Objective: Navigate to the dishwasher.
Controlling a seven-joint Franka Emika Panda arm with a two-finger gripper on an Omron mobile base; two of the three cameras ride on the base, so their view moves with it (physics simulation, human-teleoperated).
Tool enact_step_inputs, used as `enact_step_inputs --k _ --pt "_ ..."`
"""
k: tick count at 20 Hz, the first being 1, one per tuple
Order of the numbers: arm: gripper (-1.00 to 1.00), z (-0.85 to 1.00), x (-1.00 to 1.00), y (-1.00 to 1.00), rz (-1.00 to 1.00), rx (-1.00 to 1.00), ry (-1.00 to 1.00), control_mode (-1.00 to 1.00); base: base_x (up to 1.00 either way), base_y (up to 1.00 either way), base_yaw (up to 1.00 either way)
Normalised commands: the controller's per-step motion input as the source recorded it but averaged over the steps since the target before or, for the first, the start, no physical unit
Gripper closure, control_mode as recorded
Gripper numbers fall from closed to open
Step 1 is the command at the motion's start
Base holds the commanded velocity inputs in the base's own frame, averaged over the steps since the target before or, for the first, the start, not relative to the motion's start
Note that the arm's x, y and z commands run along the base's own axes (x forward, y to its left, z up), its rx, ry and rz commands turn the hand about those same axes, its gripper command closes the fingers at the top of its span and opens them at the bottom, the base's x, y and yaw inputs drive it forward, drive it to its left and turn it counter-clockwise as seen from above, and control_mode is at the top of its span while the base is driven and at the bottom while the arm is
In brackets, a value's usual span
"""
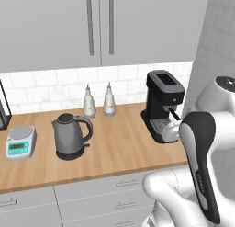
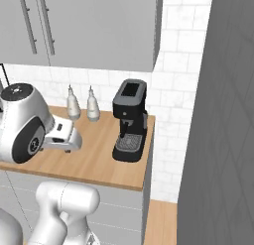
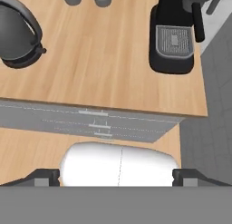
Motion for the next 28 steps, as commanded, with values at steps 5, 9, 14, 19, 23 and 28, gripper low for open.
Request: enact_step_inputs --k 5,9,14,19,23,28 --pt "-1.0 0.0 0.0 0.0 0.0 0.0 0.0 1.0 -0.47 0.34 0.15" --pt "-1.0 0.0 0.0 0.0 0.0 0.0 0.0 1.0 -0.76 0.17 0.63" --pt "-1.0 0.0 0.0 0.0 0.0 0.0 0.0 1.0 -0.52 0.11 0.95" --pt "-1.0 0.0 0.0 0.0 0.0 0.0 0.0 1.0 -0.3 0.0 1.0" --pt "-1.0 0.0 0.0 0.0 0.0 0.0 0.0 1.0 -0.15 0.0 1.0" --pt "-1.0 0.0 0.0 0.0 0.0 0.0 0.0 1.0 0.0 -0.04 0.99"
